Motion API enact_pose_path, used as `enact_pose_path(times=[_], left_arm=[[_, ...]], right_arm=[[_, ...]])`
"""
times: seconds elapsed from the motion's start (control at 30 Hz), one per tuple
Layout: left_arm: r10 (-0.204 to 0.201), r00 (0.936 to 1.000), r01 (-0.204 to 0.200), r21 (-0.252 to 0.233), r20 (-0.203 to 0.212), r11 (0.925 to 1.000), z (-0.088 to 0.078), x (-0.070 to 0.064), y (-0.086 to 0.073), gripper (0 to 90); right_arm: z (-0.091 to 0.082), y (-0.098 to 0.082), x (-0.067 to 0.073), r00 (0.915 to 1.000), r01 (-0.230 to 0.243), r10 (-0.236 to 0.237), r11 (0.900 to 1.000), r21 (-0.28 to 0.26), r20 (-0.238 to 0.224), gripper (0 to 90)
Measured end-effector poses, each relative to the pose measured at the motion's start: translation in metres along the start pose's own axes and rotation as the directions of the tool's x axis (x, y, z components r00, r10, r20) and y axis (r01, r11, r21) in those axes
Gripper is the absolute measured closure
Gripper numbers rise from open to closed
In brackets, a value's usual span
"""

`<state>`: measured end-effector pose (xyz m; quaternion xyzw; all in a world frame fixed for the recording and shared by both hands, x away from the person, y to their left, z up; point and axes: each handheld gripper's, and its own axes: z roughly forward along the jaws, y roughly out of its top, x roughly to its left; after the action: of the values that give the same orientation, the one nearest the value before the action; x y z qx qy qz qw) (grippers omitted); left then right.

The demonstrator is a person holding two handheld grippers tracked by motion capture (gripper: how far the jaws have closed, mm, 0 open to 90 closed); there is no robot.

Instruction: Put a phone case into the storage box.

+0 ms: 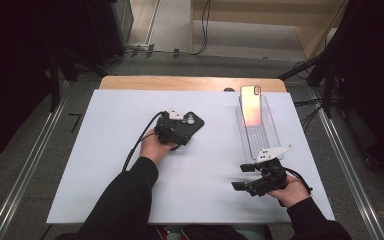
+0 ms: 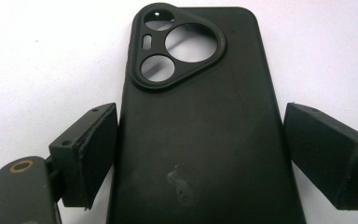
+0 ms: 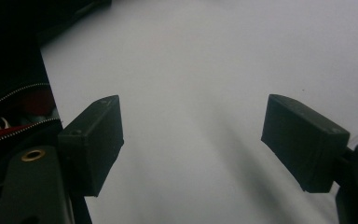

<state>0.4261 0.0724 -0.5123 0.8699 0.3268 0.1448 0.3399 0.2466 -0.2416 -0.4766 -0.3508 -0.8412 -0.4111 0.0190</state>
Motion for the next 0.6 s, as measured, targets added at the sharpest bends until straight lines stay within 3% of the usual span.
enact_pose_path(times=[0.33,0.43,0.6], left_arm=[[-0.008,1.0,0.008,0.012,-0.005,0.9999,-0.001,0.0,0.002,14.9],[-0.026,0.9996,0.026,0.019,0.006,0.9995,-0.002,0.003,0.004,15.1],[-0.023,0.9996,0.024,-0.005,0.018,0.9997,-0.014,0.005,0.007,15.0]], right_arm=[[-0.001,0.0,-0.001,1.0,-0.008,0.008,1.0,-0.006,-0.006,18.7],[-0.001,0.0,-0.001,1.0,-0.004,0.004,1.0,-0.013,-0.007,18.7],[-0.002,0.0,-0.002,1.0,-0.004,0.004,1.0,-0.018,-0.003,18.7]])
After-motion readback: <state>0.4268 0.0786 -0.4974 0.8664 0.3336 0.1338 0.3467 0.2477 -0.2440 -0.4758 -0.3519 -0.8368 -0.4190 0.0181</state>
